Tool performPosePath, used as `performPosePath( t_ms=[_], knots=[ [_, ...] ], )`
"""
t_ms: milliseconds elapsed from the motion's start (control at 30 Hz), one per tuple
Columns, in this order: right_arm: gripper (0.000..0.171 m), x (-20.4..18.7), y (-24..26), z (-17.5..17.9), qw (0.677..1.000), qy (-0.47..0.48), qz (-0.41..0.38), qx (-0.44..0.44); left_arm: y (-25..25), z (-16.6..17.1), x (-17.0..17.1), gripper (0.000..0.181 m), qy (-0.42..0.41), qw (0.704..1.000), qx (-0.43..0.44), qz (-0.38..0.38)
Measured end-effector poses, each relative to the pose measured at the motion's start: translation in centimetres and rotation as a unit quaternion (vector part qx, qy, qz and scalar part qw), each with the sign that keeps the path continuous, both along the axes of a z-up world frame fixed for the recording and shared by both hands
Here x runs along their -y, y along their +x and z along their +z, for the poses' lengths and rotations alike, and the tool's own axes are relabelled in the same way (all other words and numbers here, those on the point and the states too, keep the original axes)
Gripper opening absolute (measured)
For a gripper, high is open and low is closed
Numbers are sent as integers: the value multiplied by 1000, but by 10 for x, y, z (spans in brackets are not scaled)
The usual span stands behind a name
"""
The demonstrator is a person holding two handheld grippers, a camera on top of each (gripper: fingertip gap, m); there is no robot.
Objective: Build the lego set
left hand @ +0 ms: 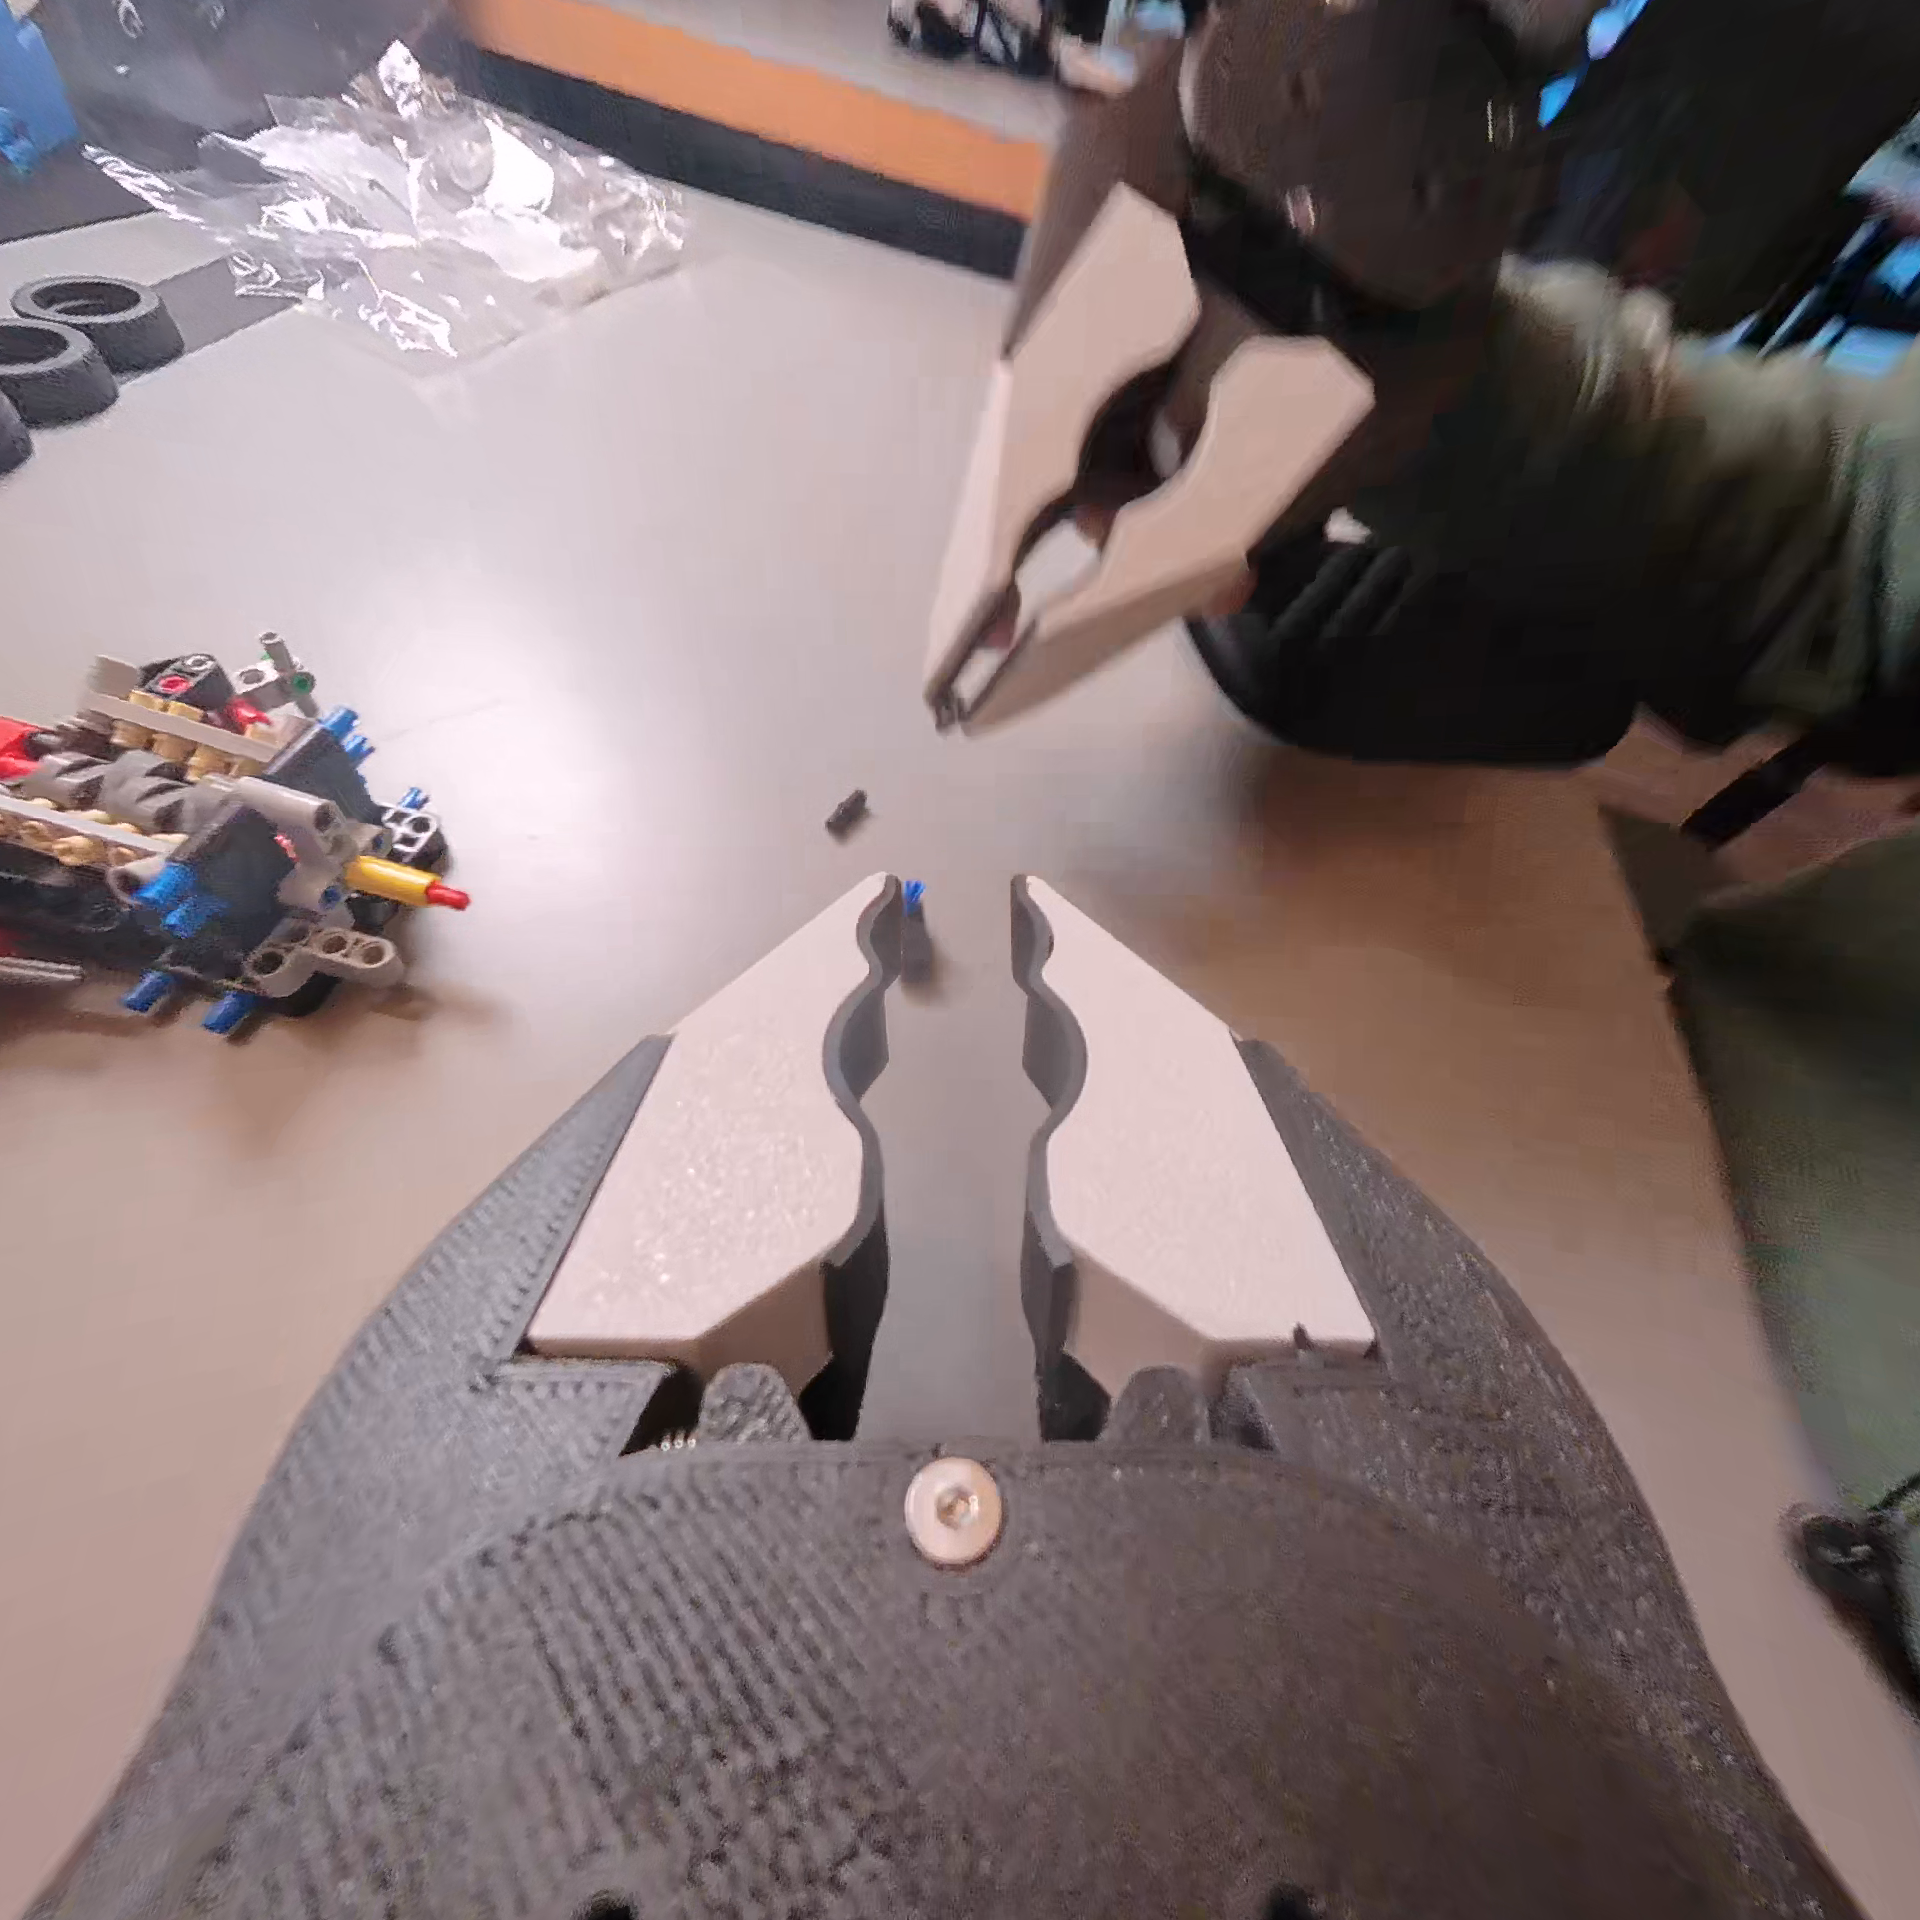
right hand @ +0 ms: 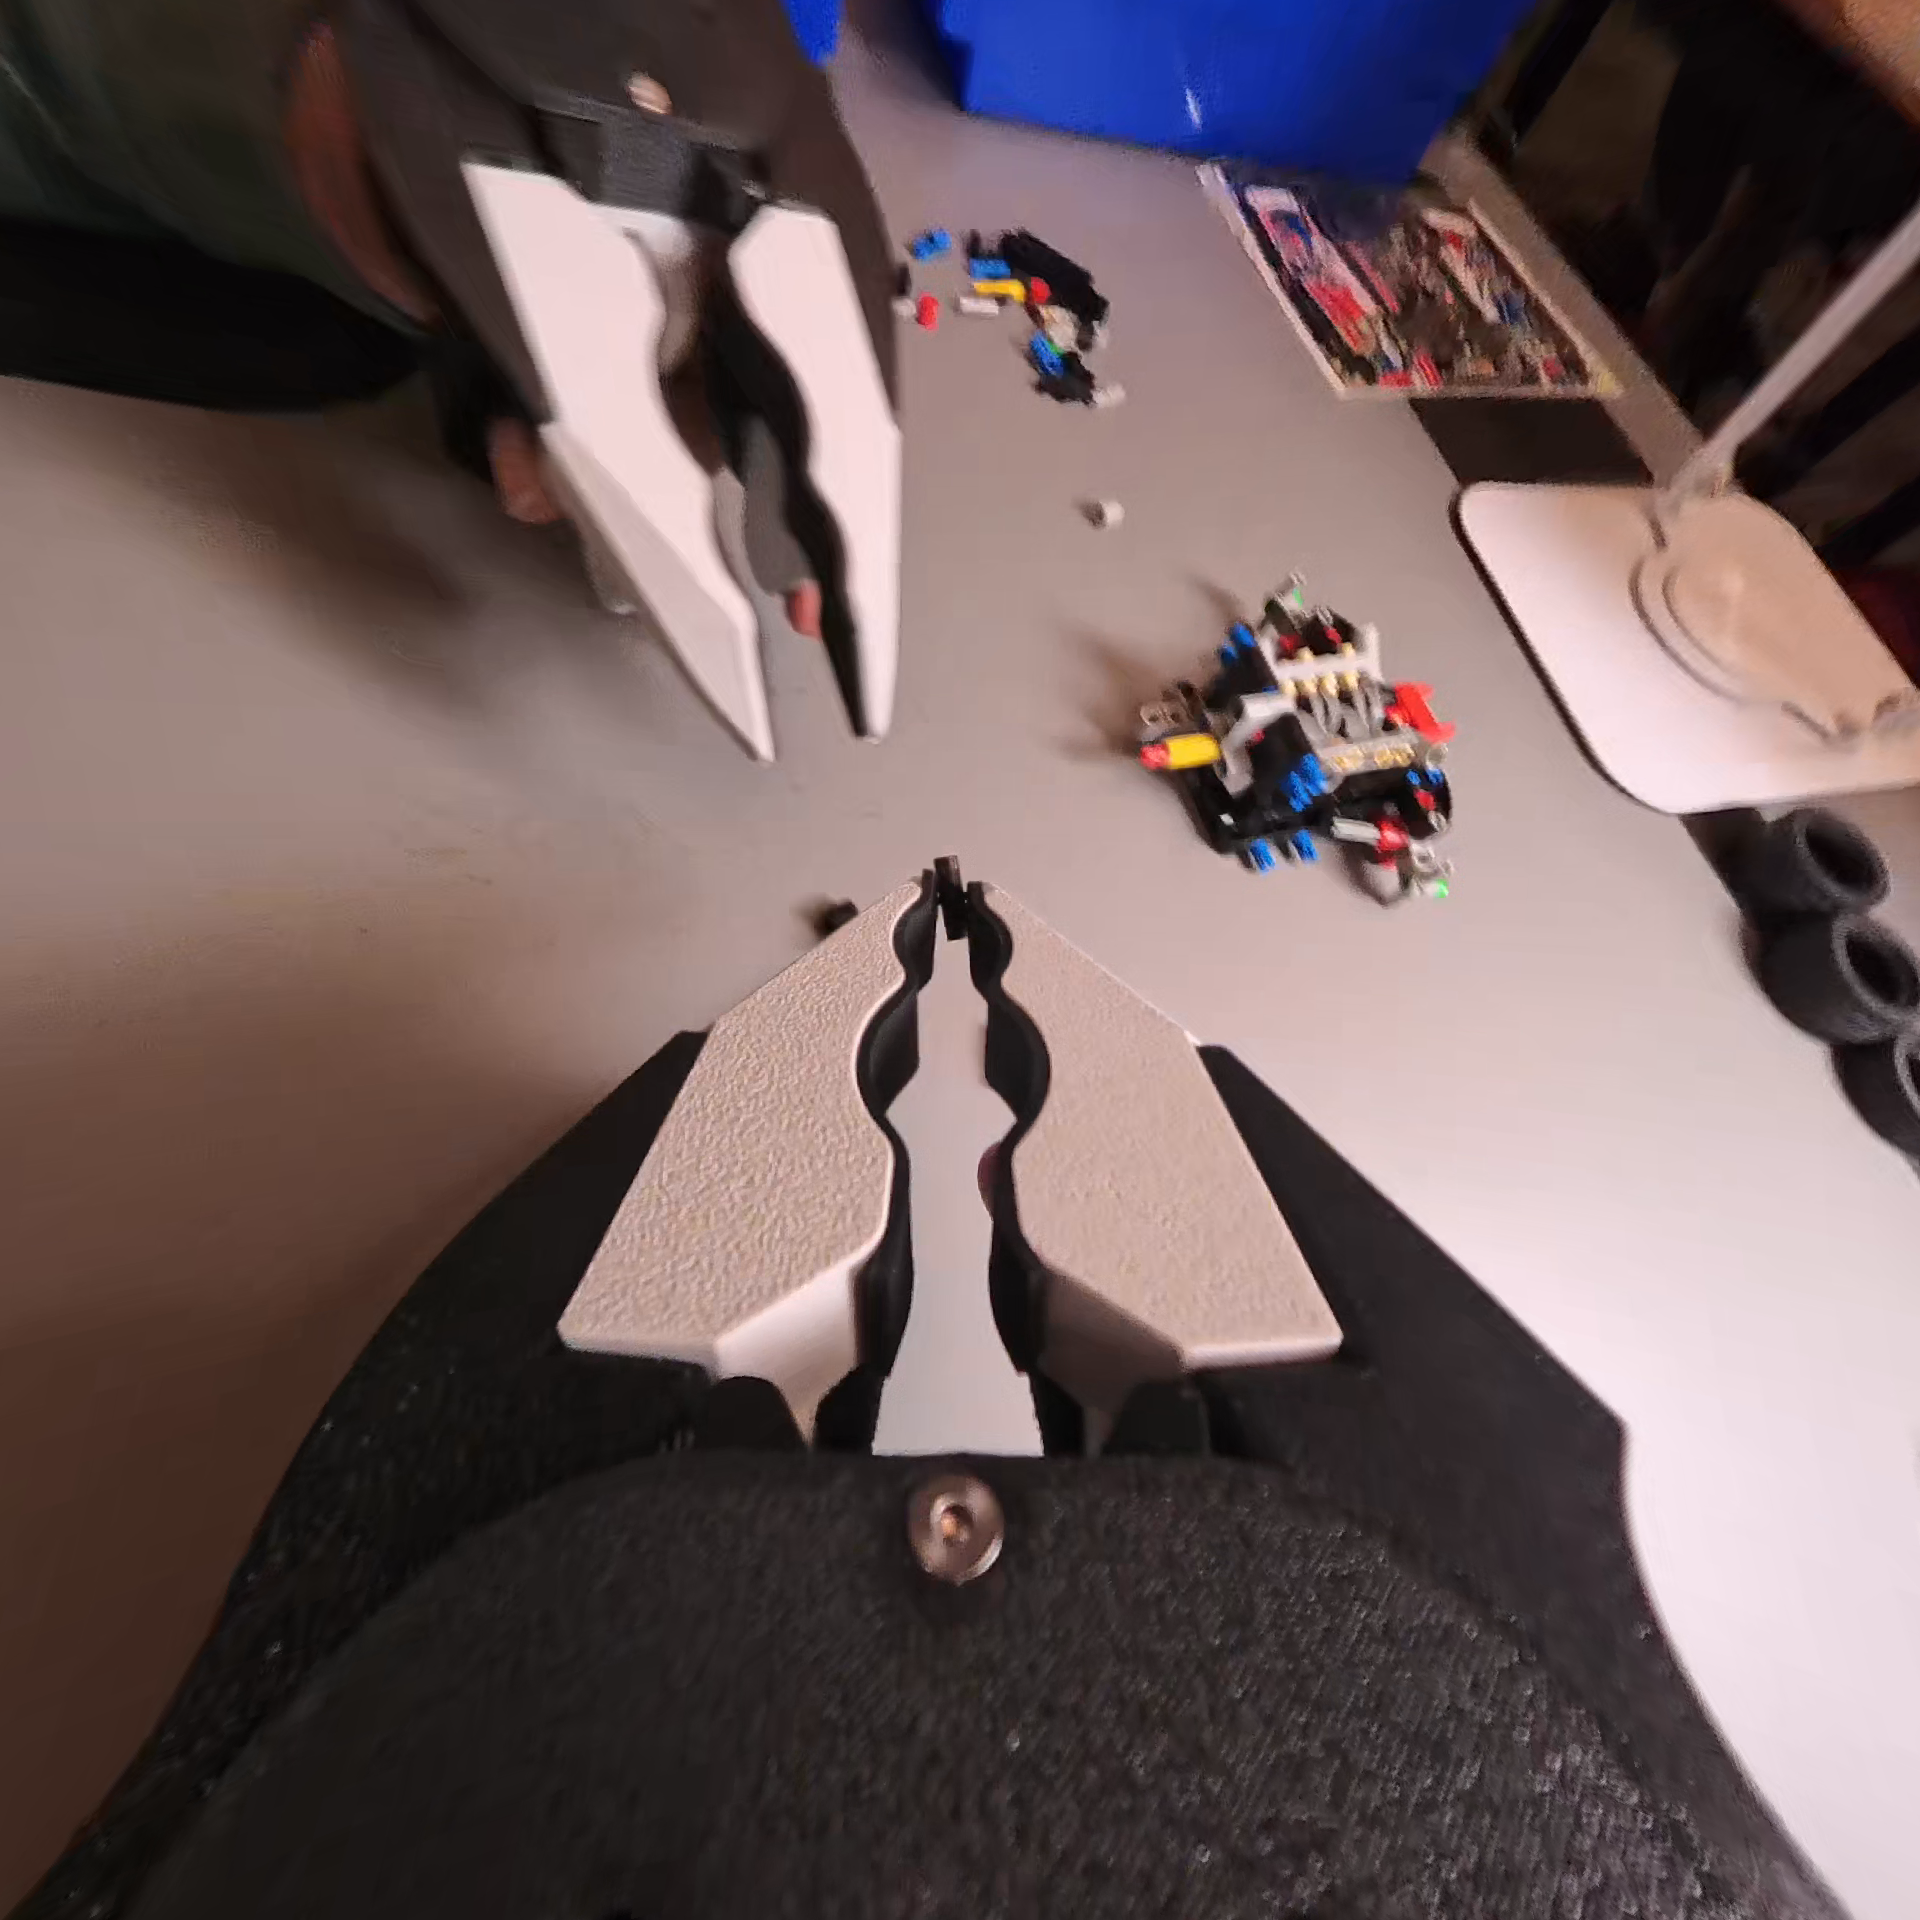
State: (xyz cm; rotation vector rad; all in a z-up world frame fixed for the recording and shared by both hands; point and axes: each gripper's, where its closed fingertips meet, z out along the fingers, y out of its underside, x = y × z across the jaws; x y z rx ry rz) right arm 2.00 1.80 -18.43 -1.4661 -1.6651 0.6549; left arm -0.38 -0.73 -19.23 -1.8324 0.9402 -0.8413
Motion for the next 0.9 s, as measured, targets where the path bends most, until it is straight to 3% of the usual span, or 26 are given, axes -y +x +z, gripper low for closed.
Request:
performPosePath(
  t_ms=[167,267,600,900],
  knots=[
    [3,19,-21,5,999,35,-3,-37,3,14,0,21,-53,995,80,7],
    [3,24,-27,4,998,52,5,-38,2,19,0,13,-59,993,99,8],
    [3,25,-29,12,995,73,-1,-72,-1,20,1,0,-64,992,107,2],
    [3,24,-28,16,993,90,-1,-83,0,24,2,14,-74,989,125,-6]
  ],
)
